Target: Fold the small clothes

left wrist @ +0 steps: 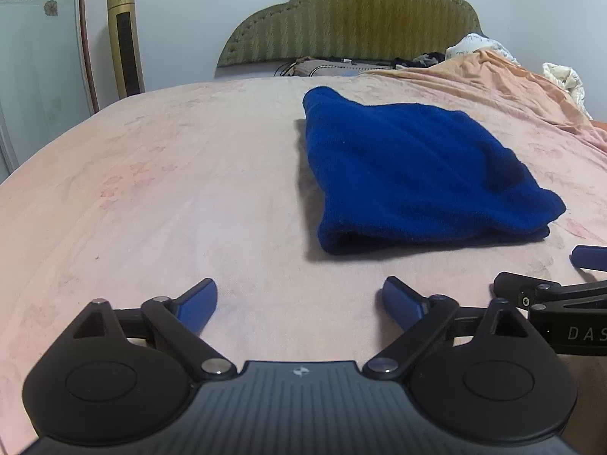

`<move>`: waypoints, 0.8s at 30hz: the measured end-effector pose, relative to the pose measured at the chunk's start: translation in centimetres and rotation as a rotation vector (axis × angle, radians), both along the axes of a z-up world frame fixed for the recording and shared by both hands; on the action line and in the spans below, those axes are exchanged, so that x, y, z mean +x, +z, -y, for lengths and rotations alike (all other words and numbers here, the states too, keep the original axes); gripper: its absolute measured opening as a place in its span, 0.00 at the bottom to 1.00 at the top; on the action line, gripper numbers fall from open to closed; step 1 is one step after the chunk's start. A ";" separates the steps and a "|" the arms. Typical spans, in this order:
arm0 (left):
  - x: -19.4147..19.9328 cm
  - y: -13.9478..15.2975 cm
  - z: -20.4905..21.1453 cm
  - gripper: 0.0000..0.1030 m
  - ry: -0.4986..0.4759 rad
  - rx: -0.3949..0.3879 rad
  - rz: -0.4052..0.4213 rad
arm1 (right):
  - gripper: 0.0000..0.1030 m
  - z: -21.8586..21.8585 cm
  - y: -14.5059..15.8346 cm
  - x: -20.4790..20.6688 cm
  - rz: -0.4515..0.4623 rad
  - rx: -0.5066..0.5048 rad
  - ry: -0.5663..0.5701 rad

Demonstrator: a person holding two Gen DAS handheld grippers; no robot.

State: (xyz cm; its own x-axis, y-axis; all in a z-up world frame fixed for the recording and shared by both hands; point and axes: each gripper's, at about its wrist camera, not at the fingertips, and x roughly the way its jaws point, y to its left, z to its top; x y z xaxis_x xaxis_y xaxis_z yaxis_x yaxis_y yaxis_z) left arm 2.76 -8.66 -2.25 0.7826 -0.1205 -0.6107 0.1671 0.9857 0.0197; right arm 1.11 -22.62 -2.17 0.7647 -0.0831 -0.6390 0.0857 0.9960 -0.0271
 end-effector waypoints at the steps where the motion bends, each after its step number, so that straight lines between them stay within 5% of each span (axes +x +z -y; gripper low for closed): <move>1: 0.0 0.0 0.0 0.95 0.002 0.000 -0.002 | 1.00 0.0 0.0 -0.1 0.002 0.001 0.000; 24: -0.7 -0.1 -0.4 0.99 0.036 0.000 0.019 | 1.00 0.1 -0.1 0.0 -0.015 -0.014 0.011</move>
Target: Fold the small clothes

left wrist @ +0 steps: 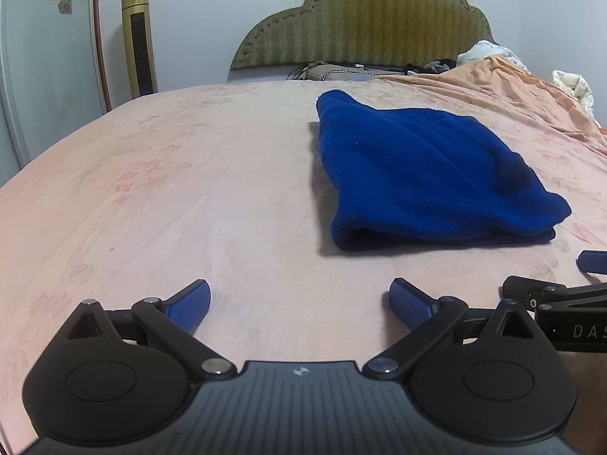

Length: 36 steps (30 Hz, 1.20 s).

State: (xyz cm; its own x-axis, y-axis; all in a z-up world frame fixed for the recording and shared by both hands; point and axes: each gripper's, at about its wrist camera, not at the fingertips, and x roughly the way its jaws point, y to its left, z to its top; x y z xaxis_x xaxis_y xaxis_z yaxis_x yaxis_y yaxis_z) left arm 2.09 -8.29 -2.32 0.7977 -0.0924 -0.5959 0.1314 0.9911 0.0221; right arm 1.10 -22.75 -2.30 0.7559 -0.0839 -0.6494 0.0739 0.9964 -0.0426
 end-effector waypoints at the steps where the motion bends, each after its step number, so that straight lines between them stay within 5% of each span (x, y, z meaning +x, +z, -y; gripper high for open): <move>1: 0.1 0.0 0.1 0.99 -0.001 0.004 -0.003 | 1.00 0.0 0.0 0.0 0.000 0.000 0.000; 36: 0.6 -0.3 0.0 1.00 -0.008 0.002 -0.030 | 1.00 0.4 -0.1 -0.1 0.009 0.037 -0.008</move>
